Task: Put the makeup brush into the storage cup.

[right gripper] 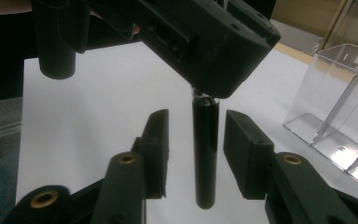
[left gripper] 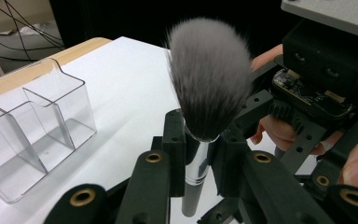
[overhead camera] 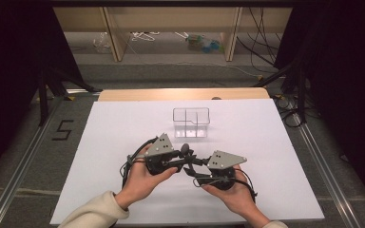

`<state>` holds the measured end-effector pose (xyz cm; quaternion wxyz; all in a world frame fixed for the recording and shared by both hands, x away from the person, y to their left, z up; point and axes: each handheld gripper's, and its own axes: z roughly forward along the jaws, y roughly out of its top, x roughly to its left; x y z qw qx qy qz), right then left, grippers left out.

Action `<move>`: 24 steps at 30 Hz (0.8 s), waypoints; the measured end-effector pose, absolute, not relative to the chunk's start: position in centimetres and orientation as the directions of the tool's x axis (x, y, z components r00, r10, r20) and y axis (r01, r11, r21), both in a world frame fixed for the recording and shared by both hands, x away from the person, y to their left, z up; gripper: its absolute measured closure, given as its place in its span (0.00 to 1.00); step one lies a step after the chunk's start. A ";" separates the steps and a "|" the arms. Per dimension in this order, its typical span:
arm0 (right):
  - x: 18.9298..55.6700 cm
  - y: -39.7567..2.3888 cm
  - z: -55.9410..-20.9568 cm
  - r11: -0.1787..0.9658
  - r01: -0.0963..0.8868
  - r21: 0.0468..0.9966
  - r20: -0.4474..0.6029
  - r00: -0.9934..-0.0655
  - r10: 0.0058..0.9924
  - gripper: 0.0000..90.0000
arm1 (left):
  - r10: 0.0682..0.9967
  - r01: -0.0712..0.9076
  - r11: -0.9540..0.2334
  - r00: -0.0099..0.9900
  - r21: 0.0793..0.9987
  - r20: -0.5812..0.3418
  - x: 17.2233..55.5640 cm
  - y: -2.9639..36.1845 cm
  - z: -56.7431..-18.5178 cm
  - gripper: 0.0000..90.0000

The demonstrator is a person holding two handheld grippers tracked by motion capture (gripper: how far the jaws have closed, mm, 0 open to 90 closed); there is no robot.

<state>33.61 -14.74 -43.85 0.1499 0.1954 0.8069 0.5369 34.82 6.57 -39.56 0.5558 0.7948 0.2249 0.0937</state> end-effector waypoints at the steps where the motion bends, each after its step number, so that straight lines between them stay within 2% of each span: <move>1: 33.6 -14.8 -43.8 0.349 0.155 0.924 -0.031 -0.881 0.473 0.74 | 0.462 0.254 -0.281 0.881 0.926 -0.101 34.8 6.6 -39.5 0.86; 4: 33.6 -14.9 -43.7 0.376 0.166 0.911 -0.033 -0.883 0.468 0.76 | 0.461 0.255 -0.280 0.881 0.926 -0.103 34.8 6.6 -39.6 0.86; 12: 33.7 -14.8 -43.8 0.358 0.168 0.919 -0.019 -0.886 0.464 0.80 | 0.459 0.254 -0.280 0.882 0.926 -0.103 34.9 6.6 -39.5 0.86; 19: 33.8 -14.8 -43.9 0.350 0.176 0.920 -0.007 -0.885 0.465 0.87 | 0.458 0.255 -0.274 0.882 0.927 -0.107 34.9 6.6 -39.6 0.86; 24: 33.9 -14.7 -43.8 0.341 0.180 0.923 -0.002 -0.883 0.469 0.88 | 0.447 0.255 -0.263 0.887 0.930 -0.117 35.0 6.6 -39.6 0.86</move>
